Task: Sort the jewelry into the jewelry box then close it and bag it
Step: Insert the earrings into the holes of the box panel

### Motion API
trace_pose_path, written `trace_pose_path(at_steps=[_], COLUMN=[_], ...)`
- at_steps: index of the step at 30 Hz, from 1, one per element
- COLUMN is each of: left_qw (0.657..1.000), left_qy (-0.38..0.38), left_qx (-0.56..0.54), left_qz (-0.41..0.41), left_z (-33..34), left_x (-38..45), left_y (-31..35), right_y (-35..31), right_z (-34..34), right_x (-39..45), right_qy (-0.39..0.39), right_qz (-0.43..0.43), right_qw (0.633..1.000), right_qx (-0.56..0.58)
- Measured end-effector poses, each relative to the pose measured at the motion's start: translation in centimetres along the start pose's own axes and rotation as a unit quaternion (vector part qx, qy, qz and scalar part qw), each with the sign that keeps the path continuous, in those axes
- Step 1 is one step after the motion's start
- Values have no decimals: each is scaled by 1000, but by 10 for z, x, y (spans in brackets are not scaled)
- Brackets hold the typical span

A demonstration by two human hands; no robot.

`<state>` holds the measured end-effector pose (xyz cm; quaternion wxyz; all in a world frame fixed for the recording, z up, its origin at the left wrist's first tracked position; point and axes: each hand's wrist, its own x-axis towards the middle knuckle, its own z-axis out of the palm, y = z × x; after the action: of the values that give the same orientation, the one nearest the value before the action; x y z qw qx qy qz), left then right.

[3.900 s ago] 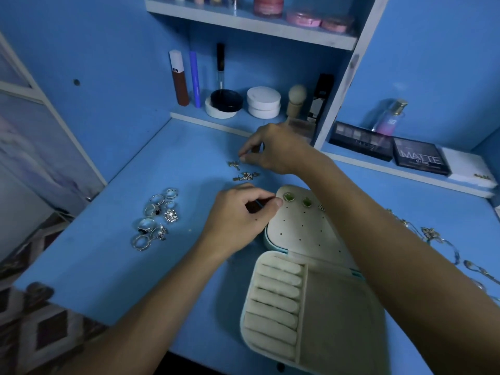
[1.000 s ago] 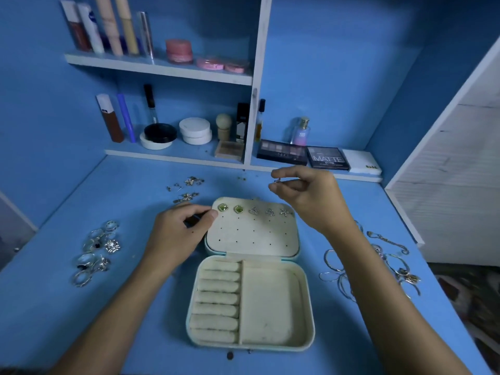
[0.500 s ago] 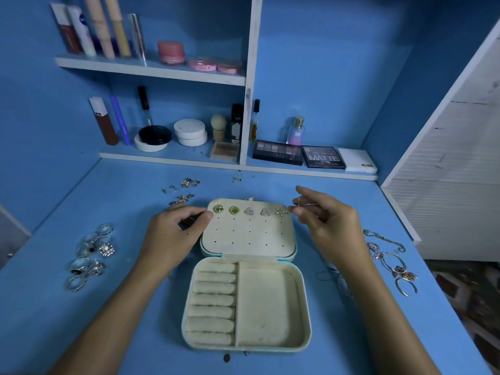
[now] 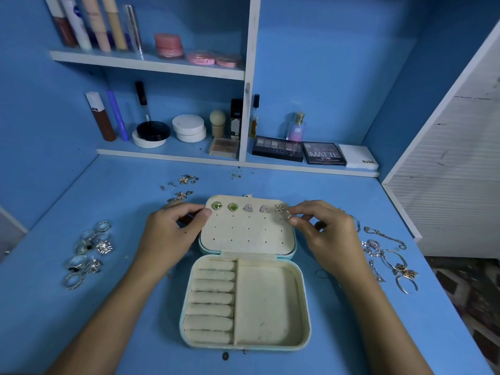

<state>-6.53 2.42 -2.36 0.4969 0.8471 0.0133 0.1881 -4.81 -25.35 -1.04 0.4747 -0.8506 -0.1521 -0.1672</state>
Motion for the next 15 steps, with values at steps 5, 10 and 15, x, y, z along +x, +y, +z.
trace_pose_path(at_steps=[5, 10, 15], left_qw=[1000, 1000, 1000], left_qy=[-1, 2, 5], left_qx=[1, -5, -6], left_qz=[-2, -6, -6], left_z=[-1, 0, 0], left_x=[-1, -1, -1], left_y=[1, 2, 2], right_y=[3, 5, 5], right_z=[4, 5, 6], right_x=[1, 1, 0], right_qy=[-8, -9, -11], right_qz=[-12, -10, 1], right_qw=[1000, 1000, 1000], right_qx=[1, -9, -9])
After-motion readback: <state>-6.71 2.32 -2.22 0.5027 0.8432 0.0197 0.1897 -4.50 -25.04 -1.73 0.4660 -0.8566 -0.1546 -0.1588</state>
